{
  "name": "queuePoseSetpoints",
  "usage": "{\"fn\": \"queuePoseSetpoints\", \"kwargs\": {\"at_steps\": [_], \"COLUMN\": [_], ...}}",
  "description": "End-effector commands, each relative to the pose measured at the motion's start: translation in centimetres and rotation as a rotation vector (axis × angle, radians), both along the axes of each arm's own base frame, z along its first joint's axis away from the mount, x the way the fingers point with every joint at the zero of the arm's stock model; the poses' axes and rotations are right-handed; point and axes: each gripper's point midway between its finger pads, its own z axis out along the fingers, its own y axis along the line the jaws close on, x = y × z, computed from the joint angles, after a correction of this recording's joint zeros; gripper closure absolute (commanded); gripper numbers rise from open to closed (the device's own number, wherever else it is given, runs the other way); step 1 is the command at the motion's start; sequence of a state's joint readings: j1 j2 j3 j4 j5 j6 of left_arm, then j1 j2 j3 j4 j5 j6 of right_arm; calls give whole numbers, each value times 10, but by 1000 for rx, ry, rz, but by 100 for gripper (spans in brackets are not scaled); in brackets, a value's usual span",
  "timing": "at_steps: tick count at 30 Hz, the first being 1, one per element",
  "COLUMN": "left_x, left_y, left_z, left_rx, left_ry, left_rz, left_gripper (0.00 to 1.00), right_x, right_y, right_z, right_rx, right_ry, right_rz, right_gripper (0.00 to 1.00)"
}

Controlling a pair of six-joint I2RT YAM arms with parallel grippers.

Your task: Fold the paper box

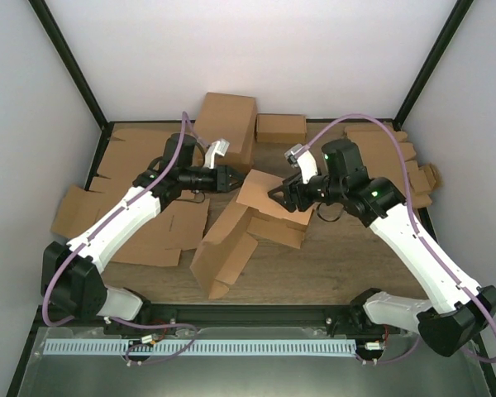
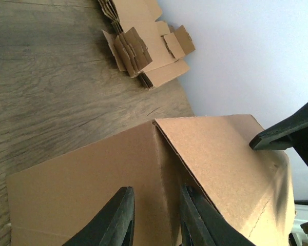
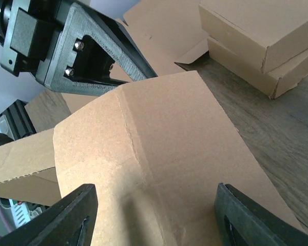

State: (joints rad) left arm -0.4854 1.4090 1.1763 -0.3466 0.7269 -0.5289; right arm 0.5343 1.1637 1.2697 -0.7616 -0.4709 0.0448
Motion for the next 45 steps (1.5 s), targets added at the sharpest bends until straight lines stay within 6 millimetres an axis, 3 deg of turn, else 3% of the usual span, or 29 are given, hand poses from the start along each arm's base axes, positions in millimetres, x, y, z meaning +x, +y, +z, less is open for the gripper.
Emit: {"fn": "queuePoseSetpoints", "kwargs": {"at_steps": [1, 5, 10, 18, 25, 29, 33, 42, 45], "left_x": [-3, -5, -12, -40, -78, -89, -79, -72, -73], "left_y": [0, 5, 17, 38, 24, 16, 22, 37, 42], "left_z": [8, 16, 32, 54, 65, 52, 37, 55, 48], "left_rx": [-4, 14, 60, 194, 426, 604, 789, 772, 798], "left_ry": [-32, -53, -109, -212, -438, -499, -522, -536, -522], "left_rz": [-8, 8, 27, 5, -13, -15, 47, 168, 168], "left_gripper": [73, 71, 56, 33, 22, 20, 24, 34, 47], "right_x": [-1, 3, 0, 2, 6, 6, 4, 7, 8], "right_y": [-8, -14, -9, -12, -12, -13, -11, -10, -9], "right_z": [-2, 12, 30, 31, 33, 38, 44, 38, 42], "right_rx": [-56, -73, -90, -177, -187, -179, -162, -176, -171], "right_ry": [-58, -155, -258, -352, -372, -389, -406, -388, -399], "right_rz": [-30, -38, 51, 113, 107, 102, 110, 118, 113], "right_gripper": [34, 29, 25, 25, 23, 21, 20, 21, 21]}}
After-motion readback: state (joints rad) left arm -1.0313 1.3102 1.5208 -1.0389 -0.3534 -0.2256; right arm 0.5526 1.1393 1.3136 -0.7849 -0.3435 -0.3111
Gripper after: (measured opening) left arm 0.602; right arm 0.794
